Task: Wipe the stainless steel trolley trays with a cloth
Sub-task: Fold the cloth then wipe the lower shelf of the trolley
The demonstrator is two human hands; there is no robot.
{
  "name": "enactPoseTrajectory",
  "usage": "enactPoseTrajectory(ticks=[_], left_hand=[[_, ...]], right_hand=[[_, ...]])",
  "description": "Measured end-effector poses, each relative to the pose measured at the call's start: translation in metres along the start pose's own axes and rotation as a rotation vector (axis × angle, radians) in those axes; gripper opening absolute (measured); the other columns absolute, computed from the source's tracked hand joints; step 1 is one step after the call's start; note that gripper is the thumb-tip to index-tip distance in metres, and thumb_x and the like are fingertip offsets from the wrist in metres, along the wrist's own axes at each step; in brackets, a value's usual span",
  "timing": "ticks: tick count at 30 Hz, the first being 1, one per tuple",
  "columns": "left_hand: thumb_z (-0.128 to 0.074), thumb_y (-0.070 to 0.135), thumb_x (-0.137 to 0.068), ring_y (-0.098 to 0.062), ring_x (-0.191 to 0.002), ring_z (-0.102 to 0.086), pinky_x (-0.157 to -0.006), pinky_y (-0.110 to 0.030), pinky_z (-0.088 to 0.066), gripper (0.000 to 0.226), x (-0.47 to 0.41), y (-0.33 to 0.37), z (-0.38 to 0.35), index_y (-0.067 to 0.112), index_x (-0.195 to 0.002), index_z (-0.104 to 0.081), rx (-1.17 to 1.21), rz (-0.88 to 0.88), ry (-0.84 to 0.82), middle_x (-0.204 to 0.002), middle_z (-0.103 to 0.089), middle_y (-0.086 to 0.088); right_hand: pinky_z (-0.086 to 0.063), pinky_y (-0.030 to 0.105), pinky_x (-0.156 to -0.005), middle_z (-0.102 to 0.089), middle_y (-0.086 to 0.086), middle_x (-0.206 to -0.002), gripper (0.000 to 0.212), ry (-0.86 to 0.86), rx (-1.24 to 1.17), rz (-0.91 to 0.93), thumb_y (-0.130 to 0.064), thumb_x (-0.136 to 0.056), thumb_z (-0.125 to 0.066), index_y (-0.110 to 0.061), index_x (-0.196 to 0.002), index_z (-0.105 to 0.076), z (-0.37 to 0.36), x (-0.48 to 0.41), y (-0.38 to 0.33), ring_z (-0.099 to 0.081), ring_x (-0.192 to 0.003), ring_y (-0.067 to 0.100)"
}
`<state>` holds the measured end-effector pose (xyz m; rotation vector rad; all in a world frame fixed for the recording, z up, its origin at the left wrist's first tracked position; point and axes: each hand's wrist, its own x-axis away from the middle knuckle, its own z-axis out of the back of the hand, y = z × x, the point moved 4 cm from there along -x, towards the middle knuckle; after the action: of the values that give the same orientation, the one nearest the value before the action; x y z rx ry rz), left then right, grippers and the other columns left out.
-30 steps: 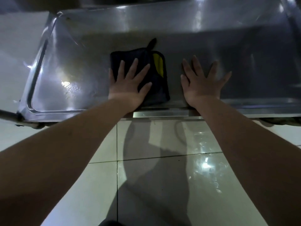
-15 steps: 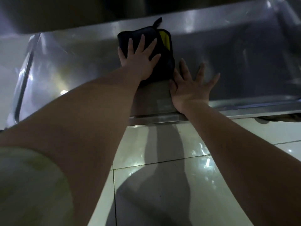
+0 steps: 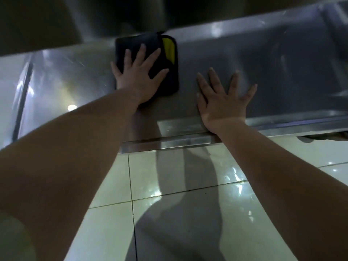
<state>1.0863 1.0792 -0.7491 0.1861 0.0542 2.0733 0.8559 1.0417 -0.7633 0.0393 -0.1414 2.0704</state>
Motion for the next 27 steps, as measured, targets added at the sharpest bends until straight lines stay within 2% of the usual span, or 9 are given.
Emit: enactPoseTrajectory(ticks=[2, 6, 8, 11, 13, 17, 20, 23, 27], left_hand=[[-0.026, 0.077, -0.084, -0.028, -0.150, 0.003, -0.116, -0.061, -0.002, 0.066, 0.004, -0.057, 0.007, 0.058, -0.146, -0.011, 0.046, 0.144, 0.012, -0.163, -0.002, 0.014], [-0.027, 0.072, -0.087, -0.026, -0.150, 0.001, -0.115, -0.062, -0.001, 0.063, 0.033, -0.156, 0.018, 0.056, -0.147, -0.013, 0.008, 0.378, 0.016, -0.163, -0.003, 0.015], [-0.025, 0.071, -0.088, -0.027, -0.150, 0.001, -0.114, -0.063, 0.000, 0.062, 0.042, -0.166, 0.020, 0.057, -0.147, -0.013, 0.000, 0.420, 0.015, -0.163, -0.002, 0.015], [-0.023, 0.071, -0.088, -0.029, -0.149, 0.005, -0.112, -0.065, 0.004, 0.060, 0.042, -0.136, 0.015, 0.059, -0.145, -0.011, 0.039, 0.463, 0.017, -0.162, 0.000, 0.017], [-0.022, 0.073, -0.088, -0.030, -0.149, 0.007, -0.111, -0.067, 0.005, 0.060, 0.037, -0.094, 0.007, 0.060, -0.145, -0.009, 0.044, 0.386, 0.025, -0.162, 0.002, 0.017], [-0.014, 0.075, -0.085, -0.032, -0.148, 0.010, -0.109, -0.069, 0.008, 0.062, 0.036, 0.015, -0.011, 0.060, -0.144, -0.001, -0.028, 0.067, 0.019, -0.162, 0.006, 0.016], [-0.007, 0.073, -0.085, -0.034, -0.148, 0.012, -0.108, -0.070, 0.011, 0.062, 0.049, 0.069, -0.020, 0.059, -0.145, 0.002, -0.059, -0.092, 0.003, -0.162, 0.006, 0.015], [-0.009, 0.076, -0.085, -0.029, -0.149, 0.009, -0.111, -0.065, 0.012, 0.063, 0.052, 0.065, -0.018, 0.059, -0.145, -0.002, -0.005, -0.116, 0.010, -0.162, 0.003, 0.016], [-0.014, 0.080, -0.082, -0.023, -0.150, 0.006, -0.115, -0.061, 0.006, 0.068, 0.043, -0.002, -0.008, 0.058, -0.146, -0.007, -0.006, -0.075, 0.010, -0.162, 0.000, 0.016]], right_hand=[[0.007, 0.078, -0.102, 0.007, -0.019, -0.161, 0.054, 0.011, 0.006, 0.001, -0.056, -0.097, -0.007, -0.050, -0.149, 0.006, -0.001, 0.000, 0.000, 0.011, -0.146, 0.042], [0.006, 0.078, -0.102, 0.004, -0.018, -0.162, 0.054, 0.027, 0.009, -0.003, -0.056, -0.096, -0.006, -0.049, -0.149, 0.005, -0.002, 0.000, -0.001, 0.007, -0.146, 0.043], [0.006, 0.078, -0.102, 0.004, -0.017, -0.162, 0.055, 0.031, 0.016, -0.002, -0.056, -0.096, -0.005, -0.049, -0.149, 0.005, -0.001, 0.001, -0.002, 0.007, -0.146, 0.045], [0.006, 0.078, -0.102, 0.006, -0.016, -0.162, 0.055, 0.029, 0.031, -0.010, -0.056, -0.096, -0.004, -0.048, -0.149, 0.006, -0.001, 0.000, -0.003, 0.009, -0.145, 0.046], [0.006, 0.077, -0.103, 0.006, -0.015, -0.162, 0.056, 0.025, 0.038, -0.019, -0.056, -0.095, -0.004, -0.048, -0.149, 0.006, -0.001, 0.000, -0.004, 0.009, -0.145, 0.047], [0.006, 0.076, -0.105, 0.006, -0.015, -0.162, 0.056, 0.013, 0.054, -0.025, -0.055, -0.096, -0.007, -0.047, -0.150, 0.005, 0.001, 0.002, -0.004, 0.010, -0.145, 0.047], [0.005, 0.077, -0.104, 0.012, -0.016, -0.162, 0.058, -0.035, 0.110, -0.021, -0.052, -0.095, -0.010, -0.046, -0.150, 0.009, 0.000, 0.001, 0.000, 0.011, -0.145, 0.046], [0.005, 0.077, -0.104, 0.013, -0.016, -0.161, 0.059, -0.056, 0.124, -0.018, -0.051, -0.094, -0.009, -0.046, -0.150, 0.009, 0.001, -0.001, -0.001, 0.012, -0.145, 0.045], [0.005, 0.076, -0.105, 0.006, -0.017, -0.162, 0.057, -0.040, 0.076, -0.016, -0.057, -0.092, -0.001, -0.049, -0.149, 0.006, 0.001, -0.004, -0.003, 0.007, -0.146, 0.045]])
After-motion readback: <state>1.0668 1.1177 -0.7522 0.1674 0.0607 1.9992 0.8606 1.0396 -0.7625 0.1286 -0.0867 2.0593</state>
